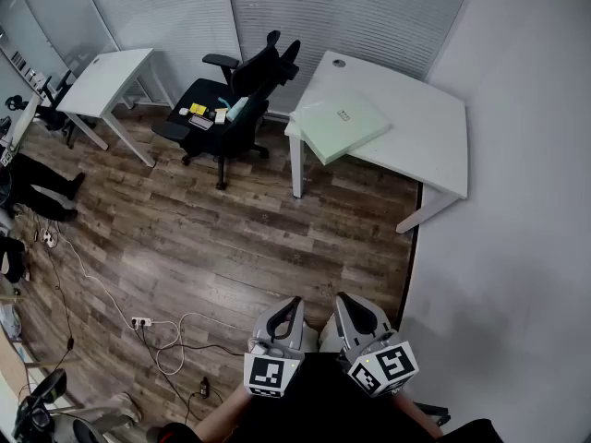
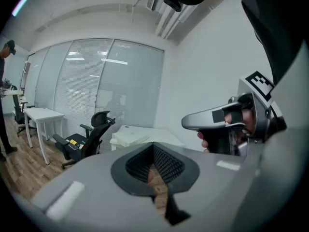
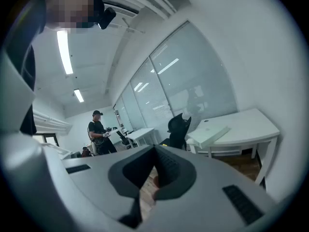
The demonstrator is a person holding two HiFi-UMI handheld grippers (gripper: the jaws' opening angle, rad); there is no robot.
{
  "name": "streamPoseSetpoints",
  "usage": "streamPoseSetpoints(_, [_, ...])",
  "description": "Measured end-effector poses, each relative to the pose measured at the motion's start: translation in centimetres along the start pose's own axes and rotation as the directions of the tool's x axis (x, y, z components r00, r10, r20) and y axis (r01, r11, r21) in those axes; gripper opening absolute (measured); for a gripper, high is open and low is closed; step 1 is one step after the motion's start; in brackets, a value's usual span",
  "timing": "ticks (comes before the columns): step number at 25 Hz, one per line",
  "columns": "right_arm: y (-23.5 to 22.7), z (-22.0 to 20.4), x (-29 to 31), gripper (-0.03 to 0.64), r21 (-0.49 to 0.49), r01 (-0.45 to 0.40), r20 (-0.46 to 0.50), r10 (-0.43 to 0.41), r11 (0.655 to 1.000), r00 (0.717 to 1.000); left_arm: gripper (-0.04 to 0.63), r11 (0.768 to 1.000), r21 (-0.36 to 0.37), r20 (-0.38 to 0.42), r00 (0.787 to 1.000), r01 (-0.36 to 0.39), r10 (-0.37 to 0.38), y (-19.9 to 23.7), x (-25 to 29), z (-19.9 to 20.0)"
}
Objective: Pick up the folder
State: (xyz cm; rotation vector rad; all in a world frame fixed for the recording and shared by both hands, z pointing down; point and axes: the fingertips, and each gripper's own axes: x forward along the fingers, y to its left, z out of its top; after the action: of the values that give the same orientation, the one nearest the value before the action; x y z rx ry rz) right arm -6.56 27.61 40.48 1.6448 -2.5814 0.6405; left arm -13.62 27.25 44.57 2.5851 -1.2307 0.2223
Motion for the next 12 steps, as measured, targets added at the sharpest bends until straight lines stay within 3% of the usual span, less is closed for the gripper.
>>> streamPoseSetpoints(3, [1.2, 0.2, -0.6, -0.002, -0.004, -0.004, -0.013, 0.003, 1.0, 1.0, 0.005, 0.999, 0.027, 0.017, 0.999, -0.03, 0.029, 0.8, -1.0, -0.2])
streamPoseSetpoints(7, [1.8, 0.0, -2.1, -0.002, 0.007, -0.003, -0.004, 0.003, 1.0, 1.0, 0.005, 0.998, 0.003, 0.038, 0.997, -0.063, 0.063, 0.3, -2.1, 0.2])
streamPoseSetpoints(12, [1.7, 0.5, -4.5, -0.002, -0.018, 0.021, 0.025, -0.021, 1.0, 0.999, 0.005, 1.0, -0.017, 0.052, 0.998, -0.016, 0.017, -2.7, -2.4, 0.5])
